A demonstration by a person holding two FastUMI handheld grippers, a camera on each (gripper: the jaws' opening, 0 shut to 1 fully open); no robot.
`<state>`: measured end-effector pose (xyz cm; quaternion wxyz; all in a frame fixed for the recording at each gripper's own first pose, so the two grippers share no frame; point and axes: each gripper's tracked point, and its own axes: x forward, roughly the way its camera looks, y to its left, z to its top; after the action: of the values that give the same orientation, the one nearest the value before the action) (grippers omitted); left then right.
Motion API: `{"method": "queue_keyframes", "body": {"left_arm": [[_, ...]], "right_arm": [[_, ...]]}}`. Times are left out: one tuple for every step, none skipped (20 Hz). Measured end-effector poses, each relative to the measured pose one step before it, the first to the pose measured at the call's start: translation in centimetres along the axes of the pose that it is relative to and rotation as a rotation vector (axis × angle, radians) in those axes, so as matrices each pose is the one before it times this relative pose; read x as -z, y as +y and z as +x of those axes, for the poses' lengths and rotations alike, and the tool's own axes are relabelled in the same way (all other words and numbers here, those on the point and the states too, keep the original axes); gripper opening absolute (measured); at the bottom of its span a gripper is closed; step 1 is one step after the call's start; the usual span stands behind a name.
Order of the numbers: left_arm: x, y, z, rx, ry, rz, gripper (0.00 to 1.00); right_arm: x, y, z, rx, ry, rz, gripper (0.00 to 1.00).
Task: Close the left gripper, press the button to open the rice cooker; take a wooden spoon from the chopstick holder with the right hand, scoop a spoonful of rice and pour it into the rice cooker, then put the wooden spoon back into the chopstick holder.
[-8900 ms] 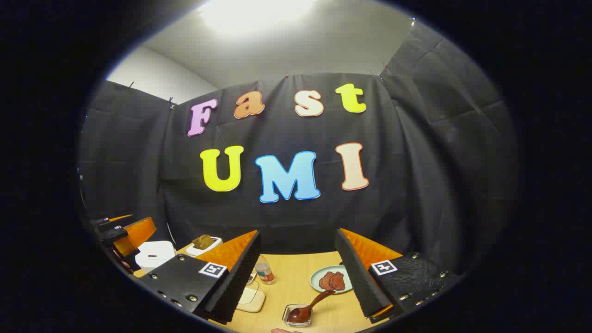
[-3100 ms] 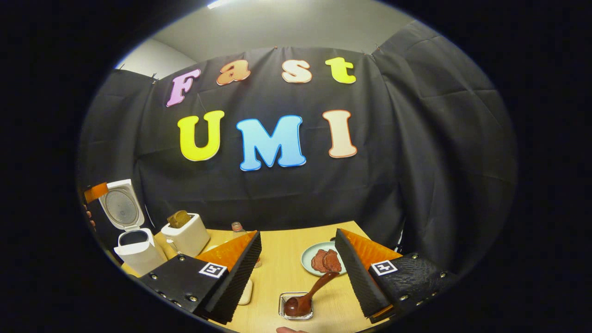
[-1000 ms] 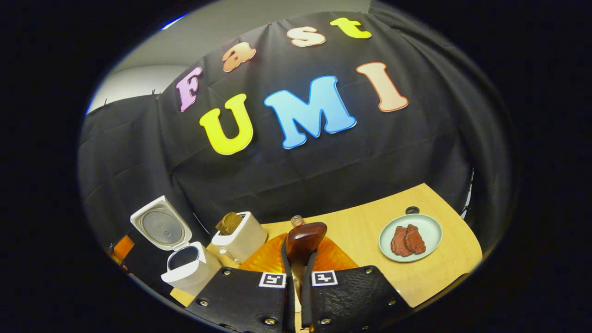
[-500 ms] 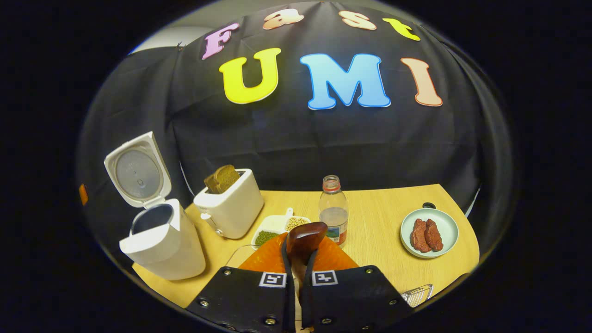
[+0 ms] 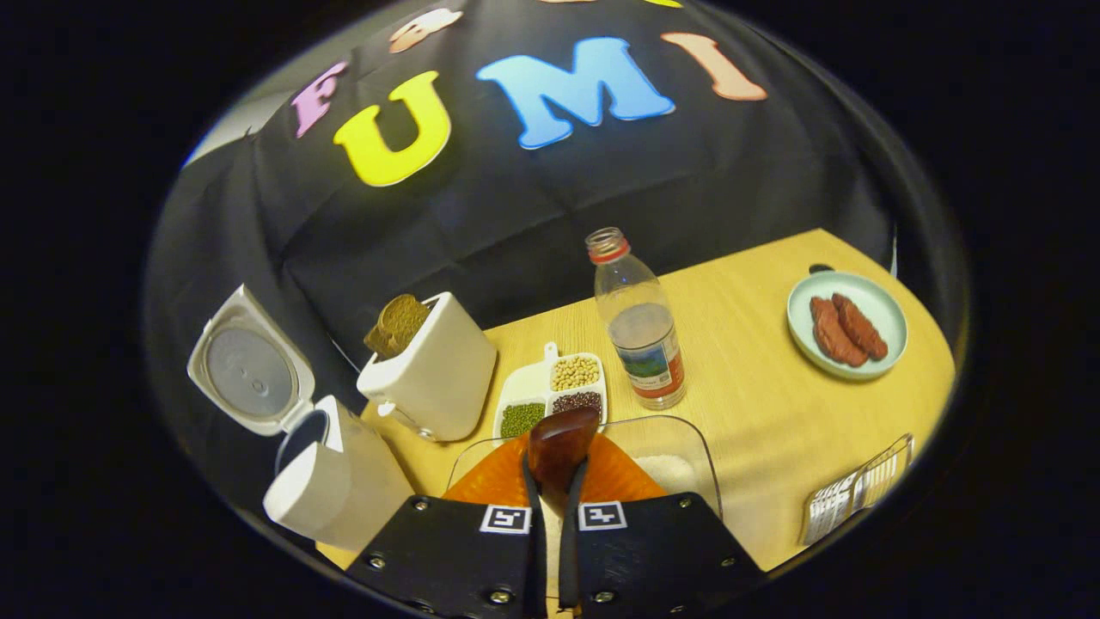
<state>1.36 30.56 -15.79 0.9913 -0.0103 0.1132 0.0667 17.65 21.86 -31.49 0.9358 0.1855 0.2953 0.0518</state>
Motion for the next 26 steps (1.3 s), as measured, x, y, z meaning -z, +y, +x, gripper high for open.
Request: {"method": "queue_keyframes", "body": {"left_arm": [[-0.060,0.024,-0.235,-0.00418,-0.00097,-0.00352,0.96],[-0.134,0.030,-0.053,-0.00182,0.00019,-0.00177,0.96],[-0.070,0.100,-0.096,-0.00257,0.00033,-0.00040,0.96],[-0.255,0.126,-0.010,-0.00331,-0.00266,-0.00145,0.96],[-0.343,-0.023,-0.087,0.00055,-0.00732,-0.00490,0.96],[-0.467,0.015,-0.168,0.00098,-0.01182,-0.00574,0.96],[-0.409,0.002,-0.219,0.00115,-0.00909,-0.00378,0.96],[-0.312,0.092,-0.143,-0.00173,-0.00533,-0.00088,0.96],[0.000,0.160,-0.062,-0.00210,-0.00309,0.00026,0.96],[-0.098,0.056,-0.110,0.00072,-0.00407,-0.00136,0.96],[0.092,-0.168,-0.027,0.00220,-0.00237,-0.00181,0.96],[-0.097,-0.185,0.059,0.00662,-0.00191,-0.00206,0.96],[-0.077,-0.199,-0.103,0.00840,-0.00290,-0.00104,0.96],[-0.024,-0.203,-0.025,0.01002,-0.00181,0.00271,0.96],[-0.056,-0.246,0.016,0.01182,-0.00387,0.00602,0.96],[-0.128,-0.301,-0.021,0.01644,-0.00607,0.00428,0.96],[-0.021,-0.330,0.082,0.01685,-0.00246,0.00269,0.96],[0.065,-0.212,0.080,0.01401,-0.00072,0.00248,0.96],[0.133,-0.025,0.180,0.01056,0.00183,0.00404,0.96],[0.085,-0.062,0.007,0.01105,0.00203,0.00404,0.96],[0.176,-0.061,0.071,0.01100,-0.00031,0.00207,0.96],[-0.049,0.112,-0.044,0.00999,-0.00160,0.00170,0.96],[0.038,0.198,-0.019,0.00862,-0.00306,0.00325,0.96],[-0.028,0.423,-0.175,-0.00277,-0.00290,0.01186,0.96],[0.100,0.712,-0.042,-0.01036,-0.00689,0.01955,0.96],[-0.116,0.103,-0.112,0.01499,-0.00902,0.00469,0.96]], "right_arm": [[0.136,0.177,-0.036,-0.02128,0.00695,0.05444,0.06],[0.090,-0.010,0.011,-0.02276,0.00659,0.05289,0.06],[-0.018,-0.181,-0.030,-0.01888,0.00082,0.05477,0.06],[-0.352,-0.231,-0.112,-0.01687,-0.00928,0.05889,0.06],[-0.563,-0.104,-0.358,-0.01915,-0.01819,0.06312,0.06],[-0.840,-0.026,-0.356,-0.01875,-0.01970,0.04886,0.06],[-0.739,-0.085,-0.451,-0.01703,-0.01539,0.03679,0.06],[-0.929,0.125,-0.444,-0.01772,-0.01554,0.03173,0.06],[-0.793,0.311,-0.635,-0.01795,-0.01346,0.02650,0.06],[-0.974,0.419,-0.604,-0.01554,-0.01795,0.02819,0.06],[-0.965,0.552,-0.466,-0.01764,-0.02070,0.03269,0.06],[-0.910,0.534,-0.505,-0.01789,-0.02001,0.03682,0.06],[-0.696,0.570,-0.446,-0.01803,-0.01709,0.03862,0.06],[-0.715,0.677,-0.423,-0.01598,-0.01769,0.03456,0.05],[-0.465,0.660,-0.412,-0.02132,-0.01321,0.03500,0.06],[-0.561,0.749,-0.320,-0.02061,-0.01221,0.03503,0.06],[-0.293,0.710,-0.342,-0.01848,-0.01168,0.03807,0.06],[-0.161,0.679,-0.182,-0.01716,-0.01403,0.04082,0.06],[-0.046,1.007,-0.356,-0.01790,-0.00829,0.03486,0.06],[0.036,0.906,-0.185,-0.01953,-0.00446,0.03181,0.06],[0.258,0.689,-0.039,-0.01795,-0.00327,0.02645,0.06],[0.360,0.760,0.011,-0.01743,-0.00148,0.02345,0.06],[0.544,0.739,0.091,-0.01344,0.00244,0.01352,0.06],[0.519,0.635,0.166,-0.01326,0.00190,0.00278,0.05],[0.584,0.649,0.236,-0.00642,0.00575,-0.01005,0.06],[0.696,0.353,0.477,-0.00254,0.00462,-0.01436,0.06]]}}
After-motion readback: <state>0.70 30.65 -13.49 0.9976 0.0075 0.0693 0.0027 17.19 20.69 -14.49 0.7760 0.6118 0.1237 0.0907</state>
